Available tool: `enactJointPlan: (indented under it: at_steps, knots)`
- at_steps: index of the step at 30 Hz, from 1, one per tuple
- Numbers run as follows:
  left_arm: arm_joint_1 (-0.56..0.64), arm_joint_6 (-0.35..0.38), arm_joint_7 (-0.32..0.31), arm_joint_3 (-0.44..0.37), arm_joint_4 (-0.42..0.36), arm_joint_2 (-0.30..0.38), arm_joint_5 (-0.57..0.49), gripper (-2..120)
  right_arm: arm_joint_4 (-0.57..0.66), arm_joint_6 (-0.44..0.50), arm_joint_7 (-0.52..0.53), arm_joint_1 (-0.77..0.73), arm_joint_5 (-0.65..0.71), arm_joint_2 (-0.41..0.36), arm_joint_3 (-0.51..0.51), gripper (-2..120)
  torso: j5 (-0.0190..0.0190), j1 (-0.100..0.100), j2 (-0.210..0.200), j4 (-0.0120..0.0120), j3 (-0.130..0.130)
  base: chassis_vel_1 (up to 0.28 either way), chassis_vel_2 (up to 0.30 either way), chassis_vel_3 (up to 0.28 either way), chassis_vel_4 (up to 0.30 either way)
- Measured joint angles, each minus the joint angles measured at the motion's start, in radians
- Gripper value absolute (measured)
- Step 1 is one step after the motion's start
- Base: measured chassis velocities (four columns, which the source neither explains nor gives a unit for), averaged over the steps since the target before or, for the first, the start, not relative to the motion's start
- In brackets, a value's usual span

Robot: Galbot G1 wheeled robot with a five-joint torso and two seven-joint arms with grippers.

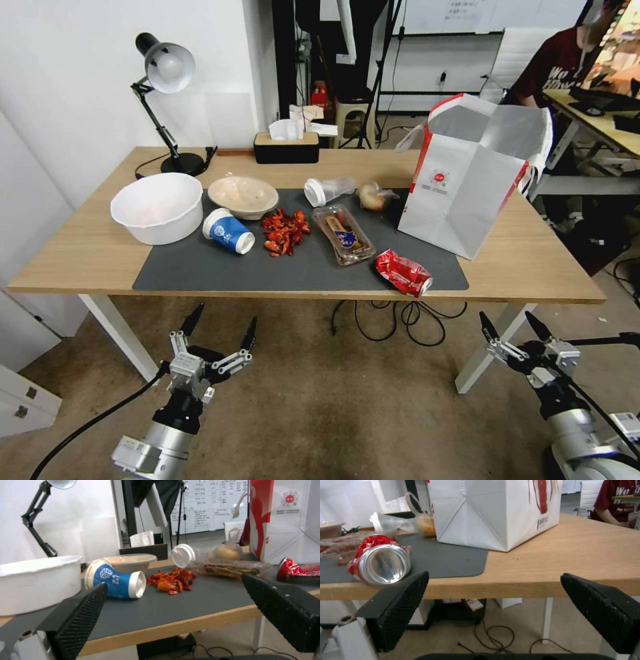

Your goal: Pick up the food delivery bag from the floor and place it on the table.

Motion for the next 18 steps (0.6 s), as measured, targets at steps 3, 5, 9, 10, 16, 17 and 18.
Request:
enactJointPlan:
  at_steps: [3, 5, 9, 10, 16, 17, 18]
  knots:
    - [0.007, -0.007, 0.000, -0.002, -0.005, 0.000, 0.003, 100, 0.000, -0.001, -0.001, -0.003, -0.001, -0.001, 0.000, 100, 0.0000, 0.000, 0.000, 0.0000, 0.000, 0.000, 0.000, 0.000, 0.000]
    - [0.014, -0.008, 0.000, -0.003, -0.010, -0.002, 0.014, 100, 0.001, -0.001, -0.002, -0.004, -0.002, -0.001, 0.000, 100, 0.0001, 0.000, 0.000, 0.0000, 0.000, 0.000, 0.000, 0.000, 0.000]
    - [0.020, -0.008, -0.008, -0.003, -0.010, -0.006, 0.025, 100, 0.005, -0.001, -0.009, -0.008, -0.003, -0.002, 0.000, 100, 0.0001, 0.000, 0.000, 0.0000, 0.000, 0.000, 0.000, 0.000, 0.000]
    - [0.020, -0.010, -0.014, -0.002, -0.005, -0.008, 0.026, 100, 0.007, -0.002, -0.014, -0.011, -0.003, -0.003, 0.000, 100, 0.0001, 0.000, 0.000, 0.0000, 0.000, 0.000, 0.000, 0.000, 0.000]
    - [0.023, -0.021, -0.018, -0.002, 0.010, -0.014, 0.030, 100, 0.006, -0.017, -0.016, -0.016, -0.003, -0.012, 0.001, 100, 0.0002, 0.000, 0.000, 0.0000, 0.000, 0.000, 0.000, 0.000, 0.000]
    - [0.024, -0.026, -0.018, 0.000, 0.017, -0.015, 0.032, 100, 0.006, -0.018, -0.016, -0.016, -0.003, -0.014, 0.003, 100, 0.0002, 0.000, 0.000, 0.0000, 0.000, 0.000, 0.000, 0.000, 0.000]
    - [0.024, -0.026, -0.018, 0.000, 0.017, -0.015, 0.032, 100, 0.006, -0.018, -0.016, -0.016, -0.003, -0.014, 0.003, 100, 0.0002, 0.000, 0.000, 0.0000, 0.000, 0.000, 0.000, 0.000, 0.000]
